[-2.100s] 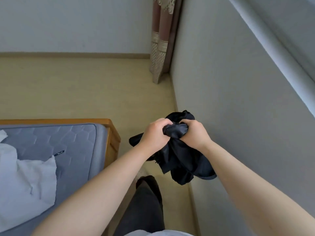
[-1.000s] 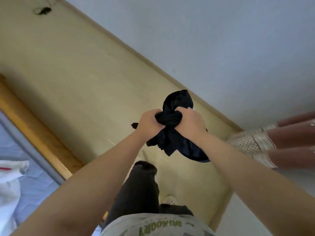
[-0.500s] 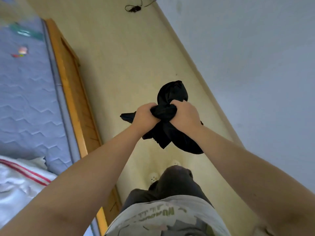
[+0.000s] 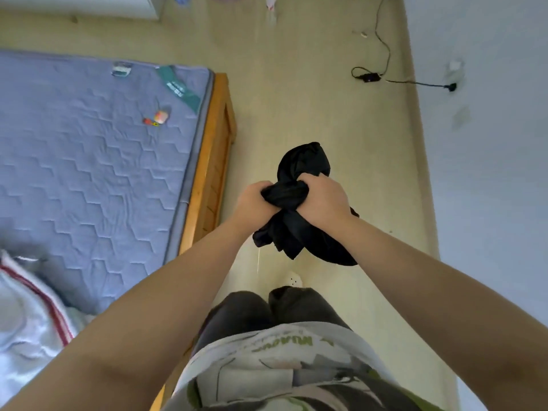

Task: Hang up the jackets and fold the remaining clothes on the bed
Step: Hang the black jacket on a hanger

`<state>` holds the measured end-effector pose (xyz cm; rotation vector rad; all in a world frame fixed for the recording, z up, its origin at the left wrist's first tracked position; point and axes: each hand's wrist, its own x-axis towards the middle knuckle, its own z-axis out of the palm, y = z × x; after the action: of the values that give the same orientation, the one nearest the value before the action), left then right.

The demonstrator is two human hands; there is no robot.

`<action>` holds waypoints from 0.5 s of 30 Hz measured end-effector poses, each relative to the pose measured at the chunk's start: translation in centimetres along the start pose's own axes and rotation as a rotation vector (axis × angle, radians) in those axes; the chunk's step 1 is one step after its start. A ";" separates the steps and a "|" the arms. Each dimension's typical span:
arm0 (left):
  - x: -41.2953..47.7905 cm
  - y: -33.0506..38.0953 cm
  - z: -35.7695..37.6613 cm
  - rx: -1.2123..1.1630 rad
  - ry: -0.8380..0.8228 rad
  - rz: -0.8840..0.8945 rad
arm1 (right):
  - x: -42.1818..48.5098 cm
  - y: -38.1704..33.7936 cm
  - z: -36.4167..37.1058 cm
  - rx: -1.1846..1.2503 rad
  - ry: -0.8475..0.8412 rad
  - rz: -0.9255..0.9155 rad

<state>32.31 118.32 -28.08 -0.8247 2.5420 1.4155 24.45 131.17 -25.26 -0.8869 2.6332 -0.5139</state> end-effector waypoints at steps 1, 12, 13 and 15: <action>2.1 0.2 -1.2 -0.001 0.020 -0.029 | 2.9 -0.7 -0.6 -0.029 -0.020 -0.027; 23.6 -3.9 -18.6 -0.489 0.392 -0.331 | 36.8 -15.5 -0.3 -0.239 -0.201 -0.394; 25.3 -4.4 -20.1 -0.555 0.413 -0.369 | 39.4 -17.2 -0.1 -0.273 -0.227 -0.420; 28.3 -5.1 -23.0 -0.676 0.472 -0.427 | 44.1 -20.5 0.0 -0.342 -0.275 -0.475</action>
<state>14.60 86.10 -29.08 -1.8600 1.9063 2.1203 1.54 88.24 -24.30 -1.5807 2.2876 -0.0296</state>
